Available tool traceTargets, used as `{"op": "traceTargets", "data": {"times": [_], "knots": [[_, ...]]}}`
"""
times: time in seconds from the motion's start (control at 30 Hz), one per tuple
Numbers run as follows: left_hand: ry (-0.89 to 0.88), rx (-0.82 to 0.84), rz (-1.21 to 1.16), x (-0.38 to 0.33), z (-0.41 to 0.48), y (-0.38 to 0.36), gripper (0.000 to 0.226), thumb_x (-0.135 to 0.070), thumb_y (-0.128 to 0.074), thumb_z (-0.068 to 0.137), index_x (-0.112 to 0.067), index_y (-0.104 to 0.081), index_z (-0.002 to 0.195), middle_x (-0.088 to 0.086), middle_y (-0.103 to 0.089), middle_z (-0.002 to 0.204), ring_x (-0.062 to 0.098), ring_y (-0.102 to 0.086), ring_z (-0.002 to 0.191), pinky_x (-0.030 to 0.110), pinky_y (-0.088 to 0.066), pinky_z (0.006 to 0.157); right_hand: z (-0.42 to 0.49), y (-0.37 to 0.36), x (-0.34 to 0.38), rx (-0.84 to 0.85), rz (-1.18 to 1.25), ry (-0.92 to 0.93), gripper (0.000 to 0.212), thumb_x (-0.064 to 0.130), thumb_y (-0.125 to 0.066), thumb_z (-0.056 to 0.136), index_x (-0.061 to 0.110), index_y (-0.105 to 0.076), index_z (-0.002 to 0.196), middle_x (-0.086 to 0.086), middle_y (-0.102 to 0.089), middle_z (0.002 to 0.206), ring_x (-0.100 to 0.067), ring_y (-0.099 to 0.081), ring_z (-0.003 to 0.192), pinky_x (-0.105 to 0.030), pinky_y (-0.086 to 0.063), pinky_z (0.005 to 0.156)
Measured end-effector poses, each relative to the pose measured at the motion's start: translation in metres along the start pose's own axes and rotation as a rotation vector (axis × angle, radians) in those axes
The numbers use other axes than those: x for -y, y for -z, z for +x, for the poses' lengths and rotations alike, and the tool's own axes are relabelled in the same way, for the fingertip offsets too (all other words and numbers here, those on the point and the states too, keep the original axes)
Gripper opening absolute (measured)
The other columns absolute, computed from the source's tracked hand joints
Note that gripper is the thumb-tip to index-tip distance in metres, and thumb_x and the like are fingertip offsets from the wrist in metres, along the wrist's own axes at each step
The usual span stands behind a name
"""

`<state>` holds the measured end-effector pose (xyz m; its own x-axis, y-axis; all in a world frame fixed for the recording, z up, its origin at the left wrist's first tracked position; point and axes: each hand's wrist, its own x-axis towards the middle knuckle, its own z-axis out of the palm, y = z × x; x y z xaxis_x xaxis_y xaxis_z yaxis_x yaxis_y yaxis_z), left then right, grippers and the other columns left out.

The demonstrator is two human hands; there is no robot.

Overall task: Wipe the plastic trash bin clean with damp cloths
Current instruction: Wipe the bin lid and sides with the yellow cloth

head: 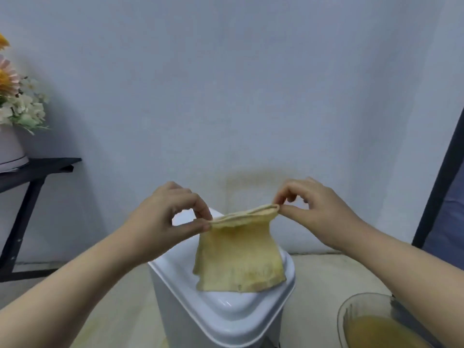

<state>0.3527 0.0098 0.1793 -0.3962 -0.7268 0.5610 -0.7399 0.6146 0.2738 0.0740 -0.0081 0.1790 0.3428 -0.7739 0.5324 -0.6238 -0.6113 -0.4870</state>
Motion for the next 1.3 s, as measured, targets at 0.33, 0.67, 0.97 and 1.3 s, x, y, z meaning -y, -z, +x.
{"op": "traceTargets", "data": {"times": [0.33, 0.67, 0.97, 1.3], "knots": [[0.288, -0.027, -0.208, 0.016, -0.024, -0.016, 0.026, -0.044, -0.044, 0.091, -0.035, -0.067, 0.082, -0.018, -0.068, 0.091, 0.000, -0.058, 0.095, 0.008, -0.038, 0.075, -0.042, -0.013, 0.011, 0.251, -0.089, 0.301, 0.022, 0.018, -0.052, 0.089, 0.026, -0.068, 0.103, 0.016, -0.066, 0.105, -0.005, -0.056, 0.104, -0.031, -0.039, 0.093], [0.512, 0.448, 0.183, 0.055, 0.003, -0.069, 0.051, -0.041, -0.019, 0.100, -0.031, -0.013, 0.149, -0.011, -0.003, 0.158, 0.008, 0.003, 0.145, 0.031, 0.004, 0.116, -0.033, -0.047, -0.031, 0.603, -0.243, 0.475, 0.047, 0.047, -0.022, 0.099, 0.045, -0.018, 0.146, 0.028, -0.012, 0.154, 0.001, -0.001, 0.144, -0.021, 0.001, 0.115], [0.546, 0.468, 0.284, 0.043, 0.020, -0.080, 0.051, -0.036, -0.015, 0.100, -0.029, -0.009, 0.150, -0.008, 0.002, 0.159, 0.013, 0.006, 0.146, 0.035, 0.003, 0.118, -0.029, -0.079, -0.013, 0.274, -0.315, -0.073, 0.046, 0.040, -0.019, 0.100, 0.034, -0.028, 0.145, 0.016, -0.024, 0.154, -0.004, -0.001, 0.145, -0.029, 0.003, 0.115], [0.486, 0.561, 0.249, 0.047, 0.023, -0.075, 0.052, -0.041, -0.017, 0.099, -0.032, -0.005, 0.150, -0.013, 0.006, 0.158, 0.008, 0.010, 0.145, 0.032, 0.006, 0.116, -0.074, -0.079, 0.018, 0.273, -0.218, 0.224, 0.039, 0.051, -0.040, 0.092, 0.046, -0.050, 0.129, 0.019, -0.044, 0.143, -0.011, -0.033, 0.137, -0.040, -0.020, 0.111]]}}
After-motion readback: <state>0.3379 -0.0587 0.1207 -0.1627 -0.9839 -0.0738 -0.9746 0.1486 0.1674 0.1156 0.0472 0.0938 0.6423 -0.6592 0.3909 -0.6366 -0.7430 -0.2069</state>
